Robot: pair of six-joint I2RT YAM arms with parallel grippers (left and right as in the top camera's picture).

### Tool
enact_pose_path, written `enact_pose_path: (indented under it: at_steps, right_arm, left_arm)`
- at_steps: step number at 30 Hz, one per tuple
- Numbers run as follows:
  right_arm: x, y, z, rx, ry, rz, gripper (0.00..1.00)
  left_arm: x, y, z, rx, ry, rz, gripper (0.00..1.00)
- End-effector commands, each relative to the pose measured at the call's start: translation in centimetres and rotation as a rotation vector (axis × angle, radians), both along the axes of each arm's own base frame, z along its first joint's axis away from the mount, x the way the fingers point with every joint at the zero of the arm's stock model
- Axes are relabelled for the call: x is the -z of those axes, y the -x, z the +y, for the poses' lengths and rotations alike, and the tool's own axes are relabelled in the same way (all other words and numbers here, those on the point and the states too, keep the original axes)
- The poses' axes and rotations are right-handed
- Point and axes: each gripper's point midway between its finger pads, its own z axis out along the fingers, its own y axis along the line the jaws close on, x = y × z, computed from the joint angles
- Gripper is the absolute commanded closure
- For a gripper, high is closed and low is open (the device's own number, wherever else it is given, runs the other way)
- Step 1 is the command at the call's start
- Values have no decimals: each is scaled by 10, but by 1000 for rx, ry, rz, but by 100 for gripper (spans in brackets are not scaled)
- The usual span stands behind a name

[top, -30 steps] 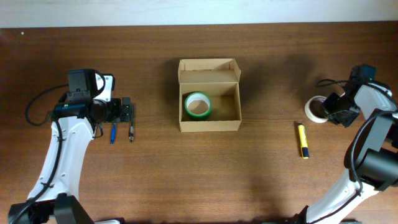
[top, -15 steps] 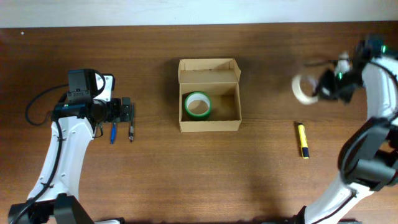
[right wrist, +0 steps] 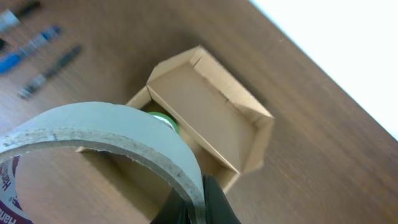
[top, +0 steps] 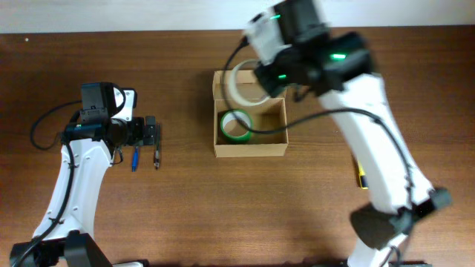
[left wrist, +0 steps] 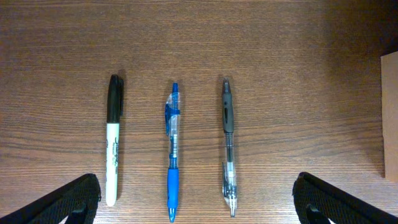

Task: Pack container
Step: 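Place the white tape roll into the box and withdraw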

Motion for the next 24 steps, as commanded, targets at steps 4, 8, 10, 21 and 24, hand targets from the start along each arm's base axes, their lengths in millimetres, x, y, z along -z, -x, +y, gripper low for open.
enact_pose_path:
  at_steps: [4, 8, 10, 21, 24]
  right_arm:
    - [123, -16, 25, -83, 214, 194, 96]
    - [165, -17, 30, -64, 242, 280, 96]
    - [182, -21, 30, -42, 244, 305, 96]
    - [221, -23, 37, -33, 225, 379, 82]
    - [221, -24, 38, -32, 222, 374, 67]
  left_arm:
    - [-4, -5, 0, 17, 1, -12, 1]
    - [-4, -5, 0, 17, 1, -12, 1]
    - [-4, -5, 0, 17, 1, -12, 1]
    - [-4, -5, 0, 17, 1, -12, 1]
    - [-4, -5, 0, 17, 1, -12, 1]
